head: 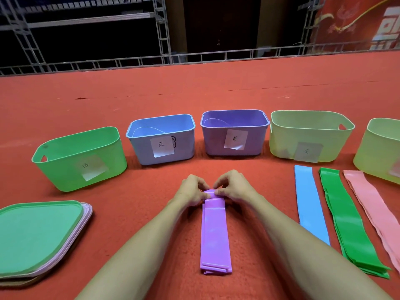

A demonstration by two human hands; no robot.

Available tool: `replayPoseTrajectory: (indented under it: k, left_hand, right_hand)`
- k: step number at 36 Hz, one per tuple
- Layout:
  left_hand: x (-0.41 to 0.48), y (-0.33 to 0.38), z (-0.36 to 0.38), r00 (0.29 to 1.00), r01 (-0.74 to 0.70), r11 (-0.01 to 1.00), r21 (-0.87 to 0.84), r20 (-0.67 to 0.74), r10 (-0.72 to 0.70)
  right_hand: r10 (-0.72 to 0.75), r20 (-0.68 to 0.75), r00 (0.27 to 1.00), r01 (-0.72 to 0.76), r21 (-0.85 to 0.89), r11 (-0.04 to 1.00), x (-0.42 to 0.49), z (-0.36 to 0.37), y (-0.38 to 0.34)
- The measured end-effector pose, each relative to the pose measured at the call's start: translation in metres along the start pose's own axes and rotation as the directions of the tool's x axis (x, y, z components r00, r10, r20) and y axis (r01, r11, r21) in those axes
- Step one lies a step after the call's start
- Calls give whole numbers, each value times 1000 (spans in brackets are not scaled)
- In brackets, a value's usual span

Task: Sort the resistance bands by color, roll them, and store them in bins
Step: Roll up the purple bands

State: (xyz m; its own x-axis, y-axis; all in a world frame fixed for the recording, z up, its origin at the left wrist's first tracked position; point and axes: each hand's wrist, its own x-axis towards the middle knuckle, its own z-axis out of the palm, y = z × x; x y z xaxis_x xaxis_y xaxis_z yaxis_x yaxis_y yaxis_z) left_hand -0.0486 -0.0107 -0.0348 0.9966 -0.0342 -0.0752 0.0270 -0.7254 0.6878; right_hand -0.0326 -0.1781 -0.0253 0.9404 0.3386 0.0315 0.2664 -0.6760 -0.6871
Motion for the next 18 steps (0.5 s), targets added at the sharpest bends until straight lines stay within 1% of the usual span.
replayPoseTrajectory:
  k: [2, 6, 11, 18]
  left_hand:
    - [-1, 0, 1, 1000, 4, 1000, 3, -8, -4]
    - [-4, 1, 1, 1000, 1, 1000, -20, -12, -2]
    - [-8, -3, 4, 999, -20, 998, -56, -26, 18]
    - [-16, -6, 2, 999, -17, 990, -143, -35, 12]
  right_hand:
    - [23, 1, 1000, -23, -28, 999, -1, 1, -1]
    - [71, 62, 996, -67, -58, 996, -3, 2, -5]
    - [121, 27, 992, -121, -10, 993, -5, 4, -6]
    - [128, 20, 992, -127, -55, 990, -4, 8, -8]
